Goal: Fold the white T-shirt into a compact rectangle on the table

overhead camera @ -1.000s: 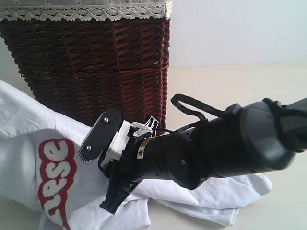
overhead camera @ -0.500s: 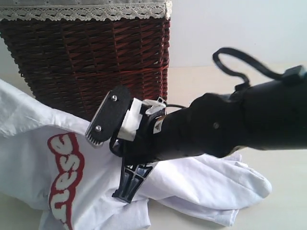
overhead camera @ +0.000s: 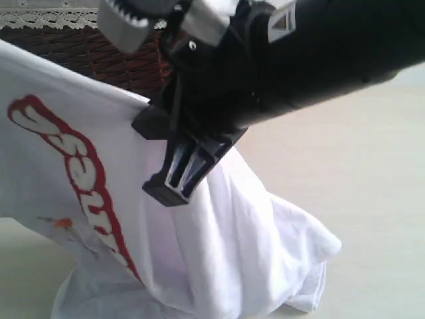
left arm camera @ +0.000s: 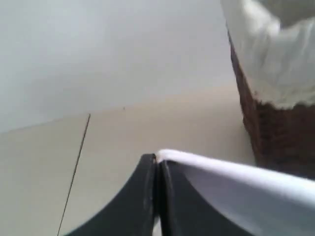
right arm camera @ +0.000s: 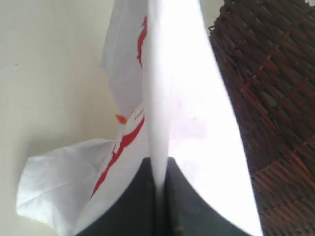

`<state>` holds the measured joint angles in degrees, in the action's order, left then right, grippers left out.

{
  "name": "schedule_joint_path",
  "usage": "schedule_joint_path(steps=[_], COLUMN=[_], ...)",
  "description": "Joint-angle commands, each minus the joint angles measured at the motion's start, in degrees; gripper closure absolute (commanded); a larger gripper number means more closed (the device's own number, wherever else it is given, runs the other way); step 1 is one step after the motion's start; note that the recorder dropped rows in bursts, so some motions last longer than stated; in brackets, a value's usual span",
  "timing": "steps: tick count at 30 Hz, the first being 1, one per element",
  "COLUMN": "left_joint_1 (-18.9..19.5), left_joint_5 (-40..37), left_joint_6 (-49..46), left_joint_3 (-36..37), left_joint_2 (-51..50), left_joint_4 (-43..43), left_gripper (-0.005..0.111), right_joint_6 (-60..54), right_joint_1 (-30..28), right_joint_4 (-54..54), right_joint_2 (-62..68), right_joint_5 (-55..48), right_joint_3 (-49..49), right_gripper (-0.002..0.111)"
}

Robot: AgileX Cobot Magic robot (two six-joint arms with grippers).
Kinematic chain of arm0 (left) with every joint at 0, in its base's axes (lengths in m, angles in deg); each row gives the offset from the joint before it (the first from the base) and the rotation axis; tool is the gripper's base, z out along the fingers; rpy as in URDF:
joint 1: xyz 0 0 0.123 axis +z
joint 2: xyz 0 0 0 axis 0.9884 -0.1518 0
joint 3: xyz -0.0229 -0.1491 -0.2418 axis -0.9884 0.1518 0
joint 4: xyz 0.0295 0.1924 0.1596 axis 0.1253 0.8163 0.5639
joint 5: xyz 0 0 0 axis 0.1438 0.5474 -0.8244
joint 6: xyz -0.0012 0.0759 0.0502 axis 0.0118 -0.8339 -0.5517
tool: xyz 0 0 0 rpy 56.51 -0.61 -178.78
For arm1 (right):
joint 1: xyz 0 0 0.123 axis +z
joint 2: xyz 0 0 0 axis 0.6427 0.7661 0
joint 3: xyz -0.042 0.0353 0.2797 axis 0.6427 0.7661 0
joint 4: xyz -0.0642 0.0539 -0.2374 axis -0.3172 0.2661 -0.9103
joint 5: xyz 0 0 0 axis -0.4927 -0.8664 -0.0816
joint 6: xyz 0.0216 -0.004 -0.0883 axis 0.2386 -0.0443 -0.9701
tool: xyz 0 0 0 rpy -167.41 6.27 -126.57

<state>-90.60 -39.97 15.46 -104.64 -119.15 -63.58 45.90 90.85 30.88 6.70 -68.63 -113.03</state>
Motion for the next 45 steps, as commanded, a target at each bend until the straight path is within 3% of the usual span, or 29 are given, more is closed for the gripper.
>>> schedule_joint_path(steps=[1,12,17,23,27,31,36,42,45], left_joint_1=[-0.34,-2.76,-2.76,-2.76,-2.76,-2.76,-2.76,-2.37,0.50], left_joint_5=[-0.22,-2.81,-4.77,-9.18,-16.29,-16.10,-11.69,-2.26,3.92], left_joint_6=[2.36,-0.63,-3.31,-6.48,-7.33,-7.33,-6.01,4.14,9.82], left_joint_3=[-6.99,-25.37,-34.83,-37.05,-32.63,-23.45,-12.54,-2.31,0.38], left_joint_2=[6.03,13.57,13.22,10.78,4.65,-3.07,-13.55,-24.89,-31.42], left_joint_4=[-1.04,-5.14,-5.93,-1.60,2.32,0.78,4.45,13.68,15.04], left_gripper=[0.107,0.107,0.107,0.107,0.107,0.107,0.107,0.107,0.101], right_joint_6=[4.38,7.95,10.38,10.95,21.36,30.32,32.62,29.41,27.67], right_joint_1=[2.29,17.85,19.77,19.77,19.77,19.66,16.00,8.98,7.09], right_joint_4=[-1.90,-2.11,-1.77,-3.65,-17.54,-29.95,-31.60,-27.74,-28.33], right_joint_2=[-0.79,-2.10,-2.10,-1.56,2.59,10.15,21.46,34.21,38.72], right_joint_5=[-12.90,-18.85,-21.00,-23.41,-24.05,-26.63,-26.87,-23.19,-19.51], right_joint_3=[-7.30,-22.71,-28.44,-29.16,-28.93,-28.93,-28.93,-28.93,-28.93], right_gripper=[0.108,0.108,0.108,0.108,0.108,0.108,0.108,0.108,0.103])
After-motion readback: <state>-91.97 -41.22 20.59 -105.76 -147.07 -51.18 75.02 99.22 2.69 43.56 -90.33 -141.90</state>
